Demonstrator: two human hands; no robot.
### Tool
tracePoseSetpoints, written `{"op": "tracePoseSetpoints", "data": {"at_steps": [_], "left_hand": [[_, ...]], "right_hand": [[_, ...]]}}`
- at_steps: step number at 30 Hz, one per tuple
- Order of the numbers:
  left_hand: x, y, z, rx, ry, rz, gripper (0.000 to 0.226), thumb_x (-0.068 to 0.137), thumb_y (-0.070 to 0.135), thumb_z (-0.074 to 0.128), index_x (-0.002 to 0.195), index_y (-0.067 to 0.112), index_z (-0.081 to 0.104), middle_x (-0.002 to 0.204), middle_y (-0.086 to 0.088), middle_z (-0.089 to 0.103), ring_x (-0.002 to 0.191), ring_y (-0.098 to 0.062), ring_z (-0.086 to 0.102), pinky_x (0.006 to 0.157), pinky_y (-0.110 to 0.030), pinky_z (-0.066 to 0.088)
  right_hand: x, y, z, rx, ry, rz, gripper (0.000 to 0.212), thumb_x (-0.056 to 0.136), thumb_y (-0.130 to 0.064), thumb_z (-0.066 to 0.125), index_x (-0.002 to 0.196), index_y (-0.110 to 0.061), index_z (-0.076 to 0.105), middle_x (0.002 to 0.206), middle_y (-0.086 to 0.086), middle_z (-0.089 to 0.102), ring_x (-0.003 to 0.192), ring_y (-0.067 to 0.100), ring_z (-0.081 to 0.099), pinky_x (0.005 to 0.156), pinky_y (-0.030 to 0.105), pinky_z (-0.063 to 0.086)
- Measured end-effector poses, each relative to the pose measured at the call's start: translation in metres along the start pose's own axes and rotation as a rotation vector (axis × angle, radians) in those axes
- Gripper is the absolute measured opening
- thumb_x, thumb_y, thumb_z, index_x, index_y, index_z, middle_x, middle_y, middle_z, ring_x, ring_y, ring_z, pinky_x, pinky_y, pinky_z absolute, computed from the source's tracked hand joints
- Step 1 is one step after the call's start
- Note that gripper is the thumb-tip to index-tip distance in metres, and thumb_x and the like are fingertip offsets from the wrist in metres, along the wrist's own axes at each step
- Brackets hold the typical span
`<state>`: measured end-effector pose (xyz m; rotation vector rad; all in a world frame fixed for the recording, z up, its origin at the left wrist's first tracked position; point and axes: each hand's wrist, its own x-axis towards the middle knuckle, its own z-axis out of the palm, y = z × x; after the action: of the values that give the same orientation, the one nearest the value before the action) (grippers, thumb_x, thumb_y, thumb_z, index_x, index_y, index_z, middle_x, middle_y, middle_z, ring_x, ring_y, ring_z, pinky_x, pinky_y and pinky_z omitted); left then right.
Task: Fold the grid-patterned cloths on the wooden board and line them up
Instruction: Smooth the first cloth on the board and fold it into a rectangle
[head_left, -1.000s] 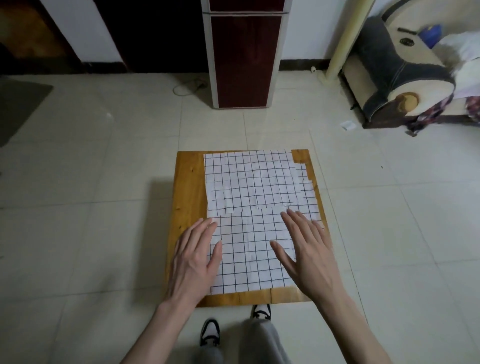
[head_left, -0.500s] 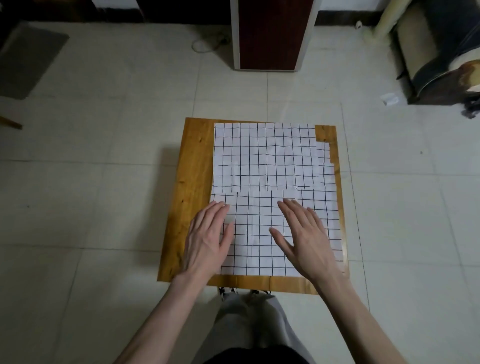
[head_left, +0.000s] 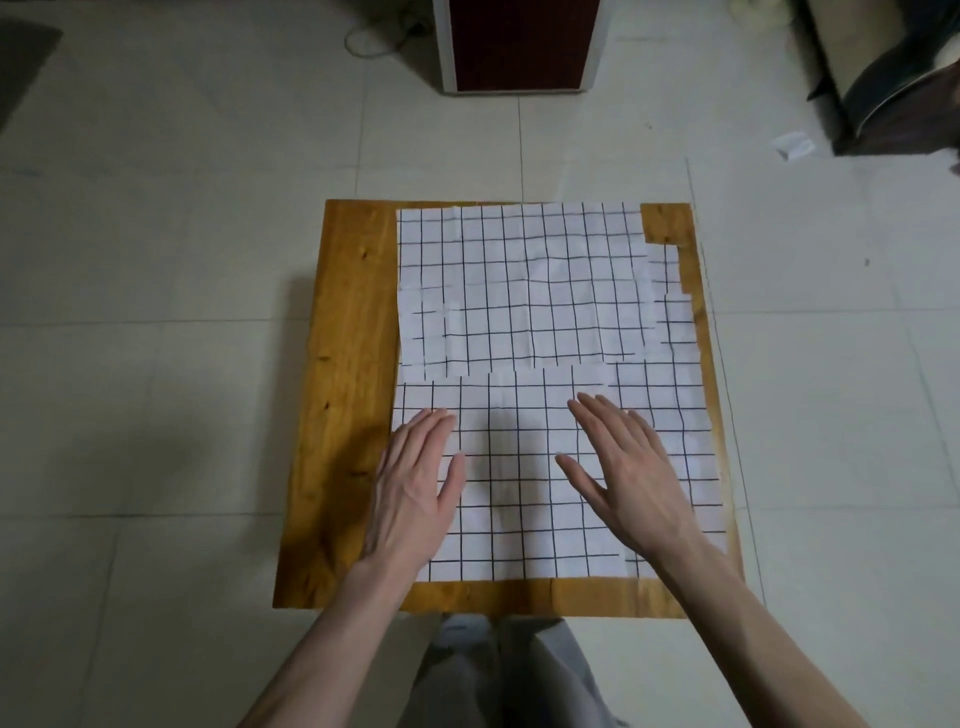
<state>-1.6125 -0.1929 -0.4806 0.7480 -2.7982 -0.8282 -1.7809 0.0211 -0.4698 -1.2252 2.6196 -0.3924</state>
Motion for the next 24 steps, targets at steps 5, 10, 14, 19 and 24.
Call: {"op": "tracePoseSetpoints", "data": {"at_steps": [5,10,14,19,24], "left_hand": [[0.015,-0.039,0.043,0.026,-0.021,0.007,0.051,0.109,0.040,0.038,0.151,0.013,0.052,0.155,-0.003,0.052,0.150,-0.015,0.040,0.123,-0.037,0.035],[0.022,-0.072,0.079,0.132,-0.054,0.101,0.051,0.109,0.038,0.038,0.151,0.012,0.051,0.156,-0.004,0.051,0.150,-0.018,0.039,0.126,-0.035,0.030],[0.028,-0.090,0.105,0.246,-0.078,0.218,0.052,0.109,0.032,0.043,0.156,0.011,0.044,0.162,-0.007,0.043,0.154,-0.023,0.035,0.123,-0.046,0.036],[0.037,-0.109,0.128,0.376,-0.161,0.261,0.058,0.108,0.037,0.040,0.161,0.012,0.035,0.170,-0.009,0.030,0.158,-0.025,0.025,0.124,-0.051,0.031],[0.036,-0.117,0.136,0.433,-0.178,0.289,0.060,0.107,0.041,0.033,0.159,0.012,0.040,0.168,-0.010,0.033,0.155,-0.027,0.034,0.122,-0.049,0.036]], "right_hand": [[0.011,0.019,0.054,0.004,-0.035,-0.066,0.065,0.106,-0.053,0.040,0.160,-0.016,0.038,0.164,0.002,0.041,0.153,0.020,0.036,0.127,0.042,0.024],[0.023,0.031,0.099,-0.048,-0.077,-0.119,0.065,0.105,-0.049,0.046,0.161,-0.017,0.035,0.166,0.001,0.038,0.154,0.020,0.035,0.126,0.046,0.030],[0.039,0.037,0.123,-0.064,-0.082,-0.110,0.070,0.102,-0.045,0.054,0.162,-0.016,0.033,0.167,0.001,0.035,0.156,0.021,0.031,0.126,0.046,0.029],[0.056,0.042,0.145,-0.101,-0.076,-0.121,0.072,0.104,-0.053,0.039,0.165,-0.018,0.026,0.170,-0.002,0.029,0.157,0.019,0.026,0.126,0.041,0.021],[0.058,0.046,0.167,-0.078,-0.127,-0.118,0.073,0.106,-0.055,0.040,0.167,-0.024,0.016,0.174,-0.008,0.014,0.161,0.018,0.013,0.129,0.045,0.022]]}}
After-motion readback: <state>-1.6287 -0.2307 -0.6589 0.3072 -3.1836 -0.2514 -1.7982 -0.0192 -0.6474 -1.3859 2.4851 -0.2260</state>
